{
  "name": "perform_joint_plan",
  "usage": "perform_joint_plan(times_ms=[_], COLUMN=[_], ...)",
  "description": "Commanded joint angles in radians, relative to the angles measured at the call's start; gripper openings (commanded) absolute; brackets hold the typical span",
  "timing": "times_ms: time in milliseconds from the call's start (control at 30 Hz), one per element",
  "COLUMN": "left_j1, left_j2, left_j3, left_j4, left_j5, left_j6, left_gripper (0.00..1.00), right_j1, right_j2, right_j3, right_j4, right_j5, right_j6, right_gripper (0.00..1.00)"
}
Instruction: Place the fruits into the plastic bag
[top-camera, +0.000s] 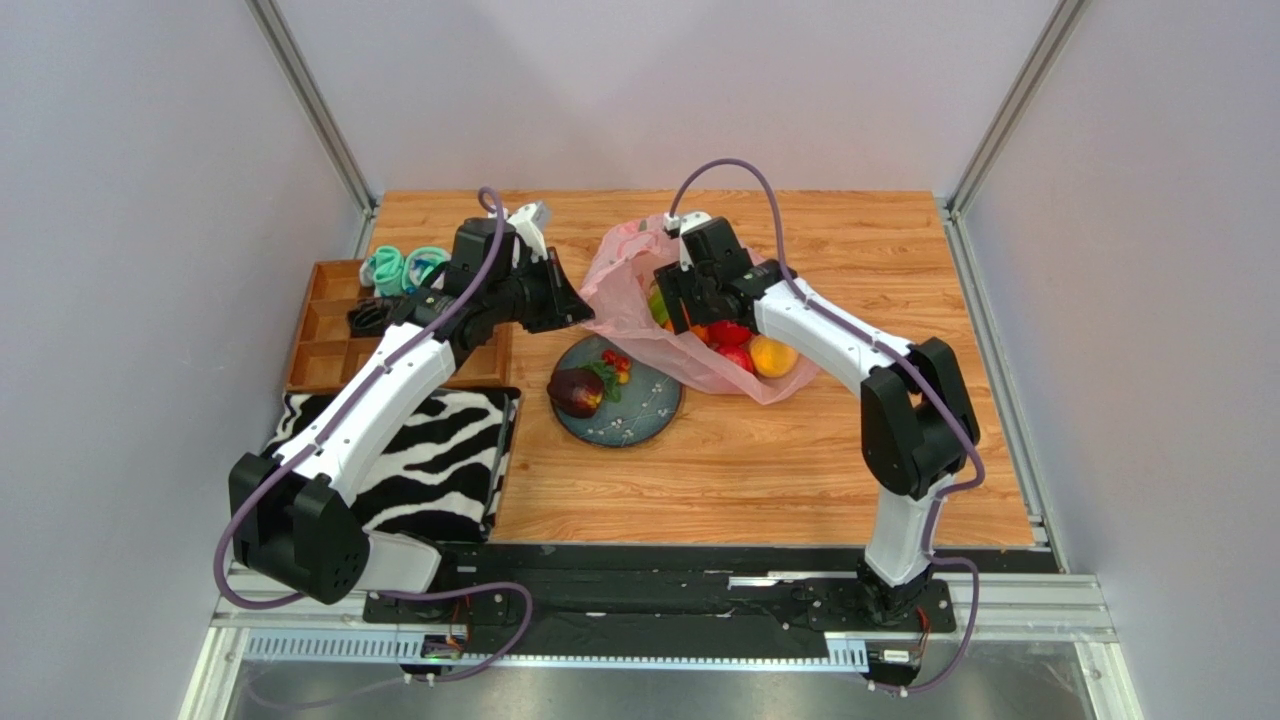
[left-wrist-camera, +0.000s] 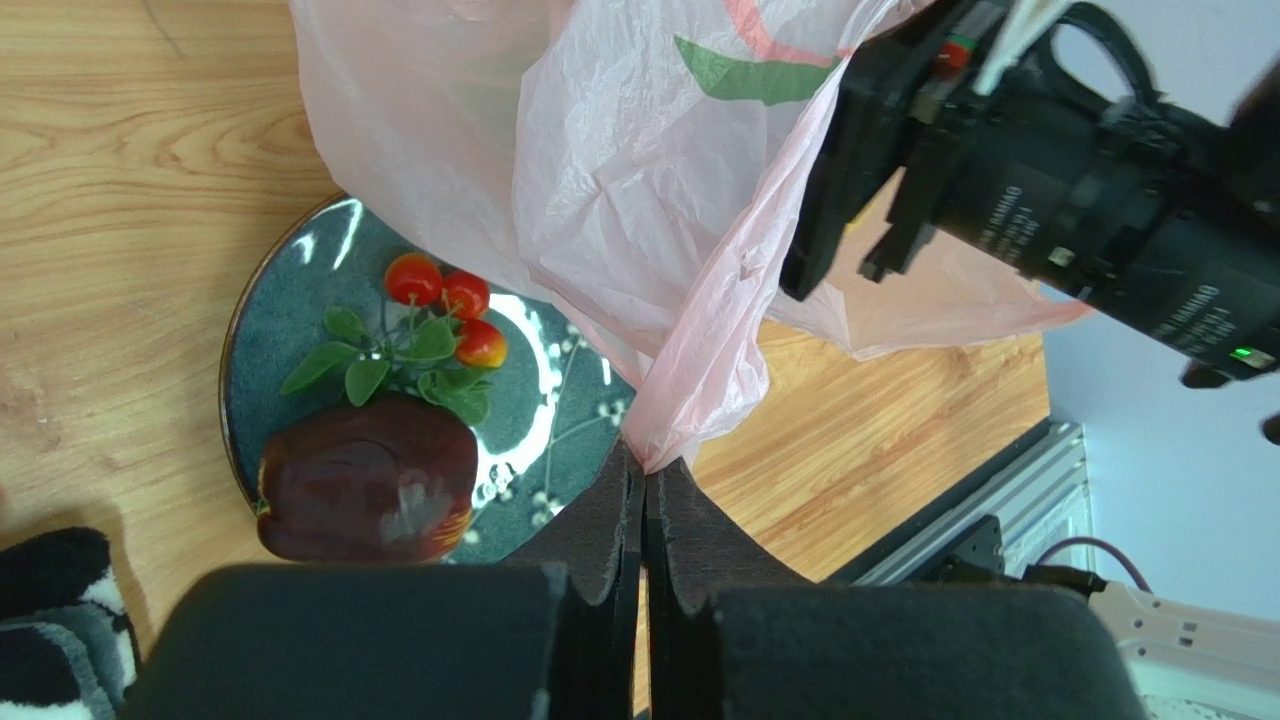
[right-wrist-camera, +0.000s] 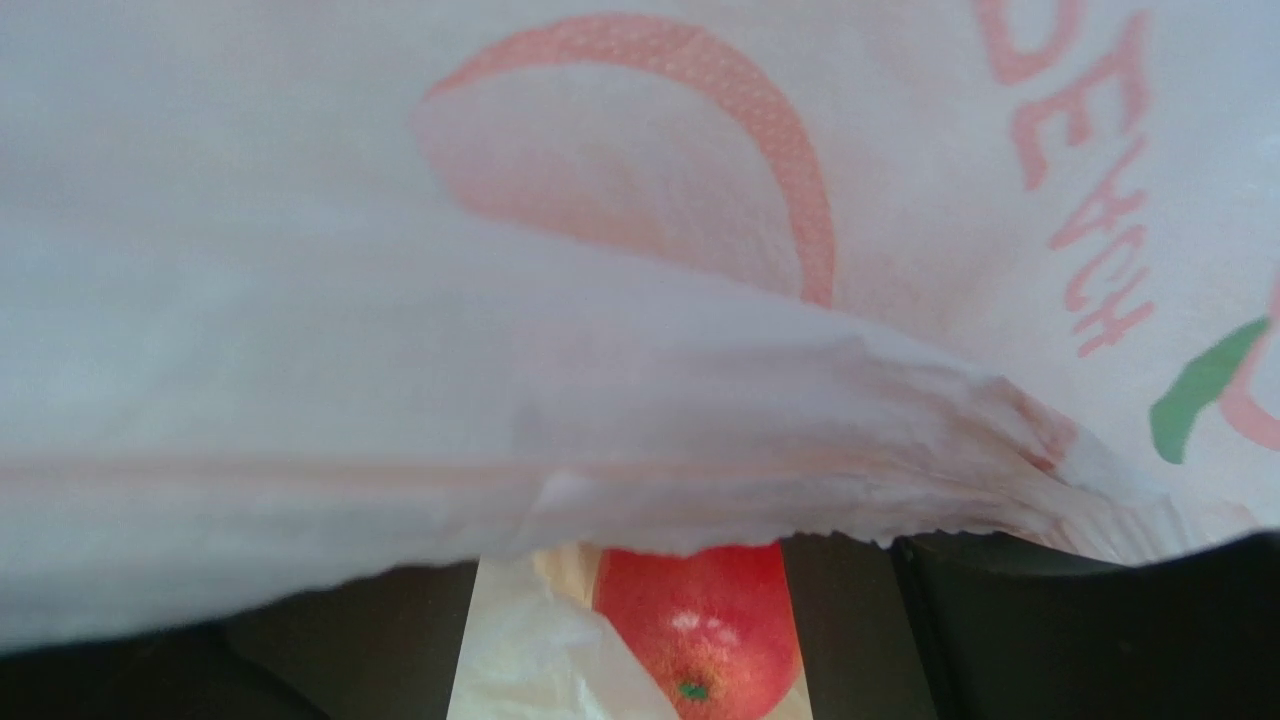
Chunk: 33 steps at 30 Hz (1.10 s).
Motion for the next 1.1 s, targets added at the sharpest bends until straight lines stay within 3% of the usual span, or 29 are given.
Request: perform_joint_plan(times_ms=[0, 300, 567, 900, 1067], left_j1=[0.002, 0.002, 0.027, 0.042, 0.051], left_j2=[-0.015, 0.034, 0.087, 0.114, 0.127], left_j3=[0.023, 0.063, 0.100, 0.138, 0.147], left_j4=[0.008, 0.008, 0.023, 0.012, 0.009], left_j5=[-0.005, 0.007, 0.040, 0.038, 0.046], left_j6=[-0.002, 0.002, -0.012, 0.001, 0.005], left_gripper=[0.00, 0.00, 0.00, 0.00, 0.00], right_j1=[-0.002, 0.027, 0.193, 0.216, 0.210], right_j2=[-0.107, -0.306, -0.444, -0.241, -0.112], right_j3=[-0.020, -0.124, -0.311, -0.212, -0.158], right_j4=[0.081, 0.156, 0.240, 0.177, 0.165], right_j5=[-0.045, -0.204, -0.391, -0.456, -0.381], right_j6=[-0.007, 0.039, -0.032, -0.038, -0.050], right_gripper=[0.70, 0.66, 0.59, 0.48, 0.45])
